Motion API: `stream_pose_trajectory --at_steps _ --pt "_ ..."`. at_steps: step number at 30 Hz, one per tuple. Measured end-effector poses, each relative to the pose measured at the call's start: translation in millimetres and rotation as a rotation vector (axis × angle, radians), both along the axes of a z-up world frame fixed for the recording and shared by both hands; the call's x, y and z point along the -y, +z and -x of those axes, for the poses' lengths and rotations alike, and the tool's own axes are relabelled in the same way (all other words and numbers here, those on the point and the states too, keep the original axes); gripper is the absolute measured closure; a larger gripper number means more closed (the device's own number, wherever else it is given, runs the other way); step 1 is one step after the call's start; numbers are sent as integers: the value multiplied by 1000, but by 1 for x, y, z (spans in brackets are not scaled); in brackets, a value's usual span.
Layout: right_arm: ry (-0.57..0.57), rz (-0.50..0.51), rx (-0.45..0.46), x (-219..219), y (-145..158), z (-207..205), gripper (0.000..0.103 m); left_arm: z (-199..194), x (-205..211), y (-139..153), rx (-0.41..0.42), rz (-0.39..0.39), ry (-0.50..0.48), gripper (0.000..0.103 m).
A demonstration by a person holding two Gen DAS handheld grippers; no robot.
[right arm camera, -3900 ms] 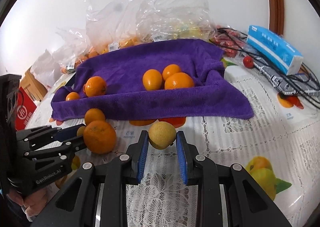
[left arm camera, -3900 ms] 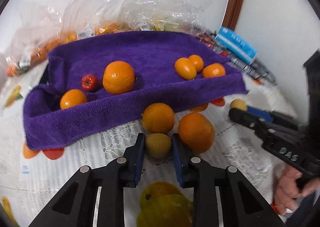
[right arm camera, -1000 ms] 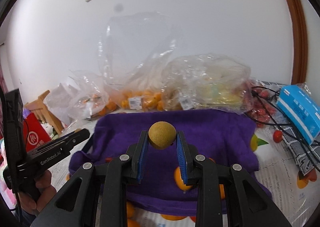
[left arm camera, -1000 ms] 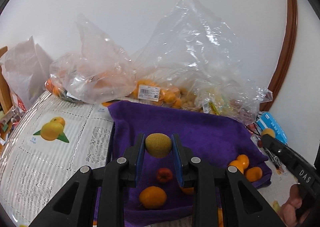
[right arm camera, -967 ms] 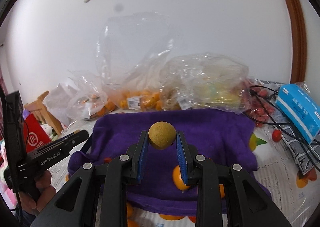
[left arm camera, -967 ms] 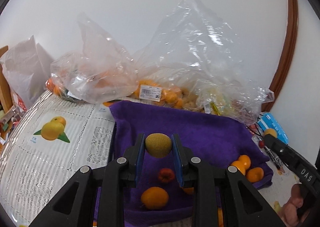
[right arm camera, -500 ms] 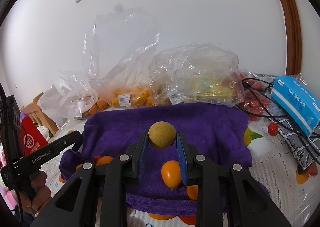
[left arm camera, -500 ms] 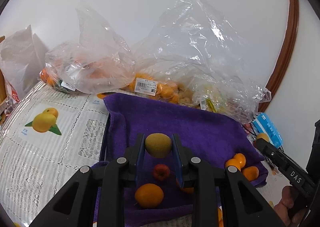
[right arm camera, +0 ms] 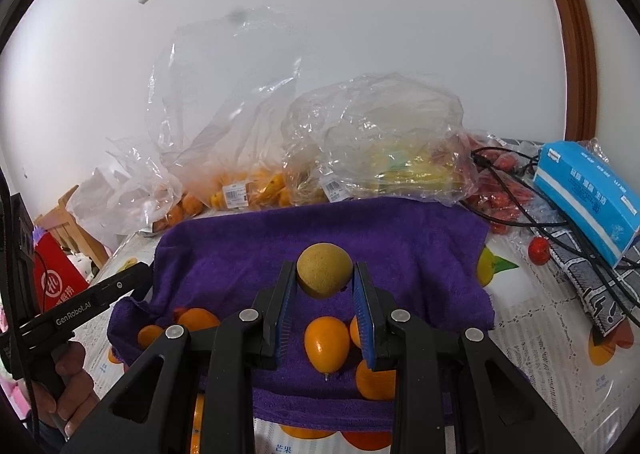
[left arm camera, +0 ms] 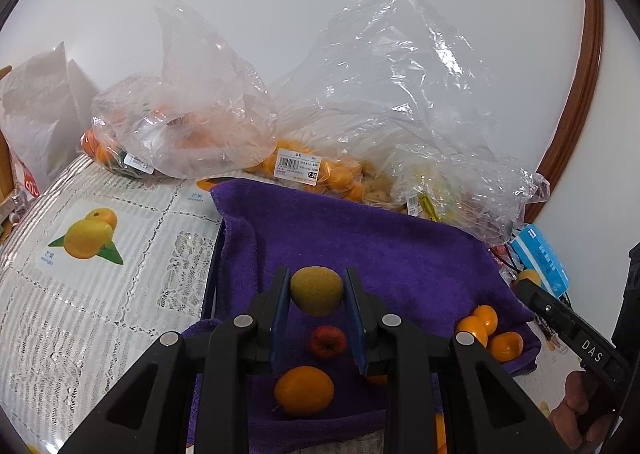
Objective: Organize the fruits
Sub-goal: 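Carry both yellow-brown fruits over the towel with both tools, then lower and open the right tool on the towel while the left tool releases its fruit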
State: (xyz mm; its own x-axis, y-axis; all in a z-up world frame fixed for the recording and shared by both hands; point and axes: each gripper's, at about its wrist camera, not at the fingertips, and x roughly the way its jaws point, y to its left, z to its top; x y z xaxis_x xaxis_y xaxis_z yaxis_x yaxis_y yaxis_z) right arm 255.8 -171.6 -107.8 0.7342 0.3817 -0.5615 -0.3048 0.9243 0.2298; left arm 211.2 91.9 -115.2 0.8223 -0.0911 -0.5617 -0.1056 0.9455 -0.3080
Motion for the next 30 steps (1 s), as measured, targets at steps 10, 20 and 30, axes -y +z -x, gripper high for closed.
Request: stream_pose_trajectory --at_steps 10,20,30 --pt "122 51 -92 -35 -23 -1 75 -3 4 -3 -14 -9 -7 78" --pt "214 164 -129 -64 -38 5 75 -6 6 -7 -43 -3 -17 78" --pt "217 196 -176 -68 -47 -1 75 -12 16 -15 -91 -26 -48 77"
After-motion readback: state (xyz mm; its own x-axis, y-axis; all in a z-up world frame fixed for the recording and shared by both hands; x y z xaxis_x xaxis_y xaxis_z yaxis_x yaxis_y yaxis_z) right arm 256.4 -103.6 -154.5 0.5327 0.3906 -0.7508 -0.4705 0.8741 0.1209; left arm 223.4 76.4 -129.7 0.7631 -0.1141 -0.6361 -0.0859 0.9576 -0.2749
